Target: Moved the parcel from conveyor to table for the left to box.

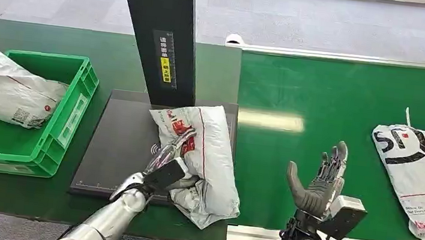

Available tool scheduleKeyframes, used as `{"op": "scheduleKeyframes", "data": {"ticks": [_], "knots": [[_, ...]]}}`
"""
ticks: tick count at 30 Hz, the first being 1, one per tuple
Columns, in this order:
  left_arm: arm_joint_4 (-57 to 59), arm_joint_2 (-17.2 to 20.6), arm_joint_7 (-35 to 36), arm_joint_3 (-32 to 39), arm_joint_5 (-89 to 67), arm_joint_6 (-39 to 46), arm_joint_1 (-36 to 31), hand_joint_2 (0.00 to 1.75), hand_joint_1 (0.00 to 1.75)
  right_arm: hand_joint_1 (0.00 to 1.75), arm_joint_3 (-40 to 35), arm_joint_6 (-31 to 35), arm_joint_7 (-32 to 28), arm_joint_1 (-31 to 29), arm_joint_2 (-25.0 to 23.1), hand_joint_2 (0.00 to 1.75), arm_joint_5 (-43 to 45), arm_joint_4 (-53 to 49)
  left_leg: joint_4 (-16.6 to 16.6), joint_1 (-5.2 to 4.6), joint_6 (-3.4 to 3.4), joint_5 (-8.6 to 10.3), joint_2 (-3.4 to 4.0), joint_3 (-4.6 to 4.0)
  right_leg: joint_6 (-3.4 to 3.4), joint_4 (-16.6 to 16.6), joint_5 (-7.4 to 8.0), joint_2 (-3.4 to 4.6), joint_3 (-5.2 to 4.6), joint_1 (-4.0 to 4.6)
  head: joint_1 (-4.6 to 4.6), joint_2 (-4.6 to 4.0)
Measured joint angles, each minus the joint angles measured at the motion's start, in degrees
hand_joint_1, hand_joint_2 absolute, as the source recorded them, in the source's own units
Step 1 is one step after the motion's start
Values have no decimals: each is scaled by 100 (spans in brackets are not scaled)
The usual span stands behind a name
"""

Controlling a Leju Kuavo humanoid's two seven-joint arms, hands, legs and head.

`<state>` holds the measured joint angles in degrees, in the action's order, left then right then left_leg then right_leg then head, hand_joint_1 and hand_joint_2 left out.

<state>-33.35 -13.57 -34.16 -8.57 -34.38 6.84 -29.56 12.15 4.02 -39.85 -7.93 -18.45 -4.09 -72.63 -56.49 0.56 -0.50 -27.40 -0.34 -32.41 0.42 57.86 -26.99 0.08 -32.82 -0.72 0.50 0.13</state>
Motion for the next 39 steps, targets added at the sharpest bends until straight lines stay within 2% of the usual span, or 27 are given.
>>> {"op": "scheduleKeyframes", "data": {"ticks": [21,22,39], "knots": [[513,-46,149,24,-317,50,-237,175,0,0,-37,0,0,-87,0,175,-28,210,0,0,1,1,-2,17,0,0,0,-5,25,0,-2,0],[533,-48,155,26,-348,50,-246,175,175,0,-46,2,0,-86,0,175,-17,214,0,0,1,1,-3,21,0,0,-1,-5,28,0,-2,-2],[647,-92,-243,280,-247,-155,-350,175,175,0,-77,0,0,-71,0,175,7,232,0,0,1,0,-7,46,1,-1,-2,-8,54,-1,-2,0]]}}
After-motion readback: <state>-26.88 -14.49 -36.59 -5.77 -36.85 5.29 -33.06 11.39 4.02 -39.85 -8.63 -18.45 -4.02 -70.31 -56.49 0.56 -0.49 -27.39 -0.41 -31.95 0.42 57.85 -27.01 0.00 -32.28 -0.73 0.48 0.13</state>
